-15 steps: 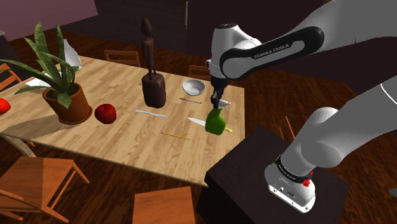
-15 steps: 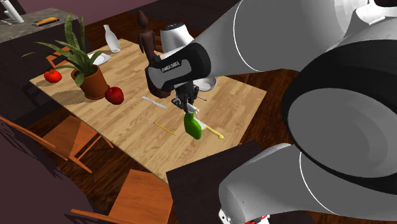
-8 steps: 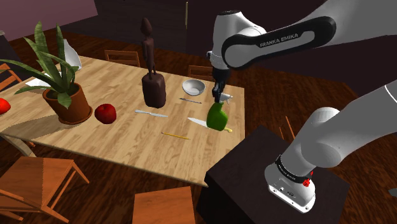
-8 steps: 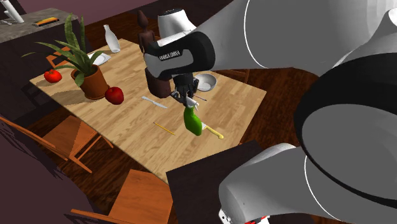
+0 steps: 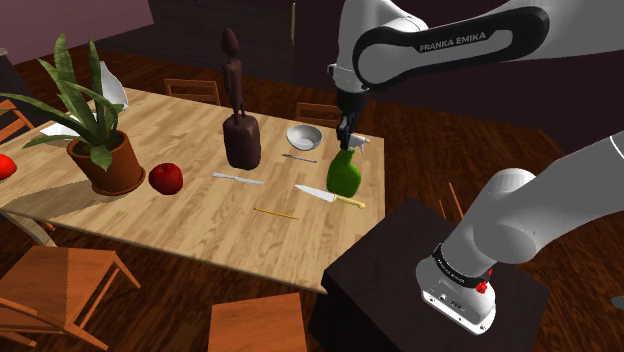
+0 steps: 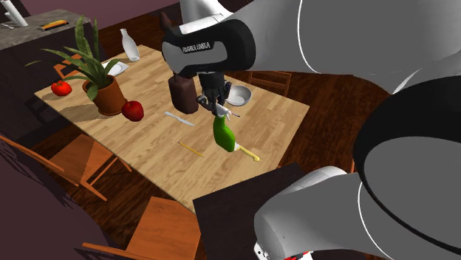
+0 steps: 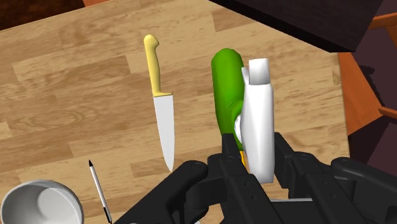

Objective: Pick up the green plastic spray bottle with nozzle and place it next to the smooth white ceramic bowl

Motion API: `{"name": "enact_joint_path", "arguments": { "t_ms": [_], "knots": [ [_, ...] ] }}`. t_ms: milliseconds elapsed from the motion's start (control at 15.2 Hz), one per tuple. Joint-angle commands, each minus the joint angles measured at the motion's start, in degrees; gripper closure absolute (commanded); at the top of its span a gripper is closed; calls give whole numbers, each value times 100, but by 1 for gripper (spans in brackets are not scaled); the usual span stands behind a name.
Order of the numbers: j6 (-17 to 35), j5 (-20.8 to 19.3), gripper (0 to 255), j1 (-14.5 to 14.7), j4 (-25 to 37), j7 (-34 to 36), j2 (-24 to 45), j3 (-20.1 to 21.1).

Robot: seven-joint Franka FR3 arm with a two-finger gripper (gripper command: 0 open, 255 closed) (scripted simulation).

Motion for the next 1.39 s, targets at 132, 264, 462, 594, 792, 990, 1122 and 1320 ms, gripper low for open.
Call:
{"name": "enact_joint_path", "arguments": {
  "t_ms": [132,264,462,594,792,990,1122,1320],
  "knots": [
    [-323,9,255,3,260,-16,-62,1],
    [-481,12,255,3,394,-26,-86,0],
    [-716,15,255,3,605,-40,-111,-1],
    [-872,17,255,3,750,-49,-121,-2],
    [-1103,19,255,2,977,-62,-127,-3],
    [-1333,20,255,0,1212,-75,-121,-3],
    [-1486,20,255,-1,1375,-84,-111,-3],
    [-1713,20,255,-2,1628,-96,-87,-2]
  ]
}}
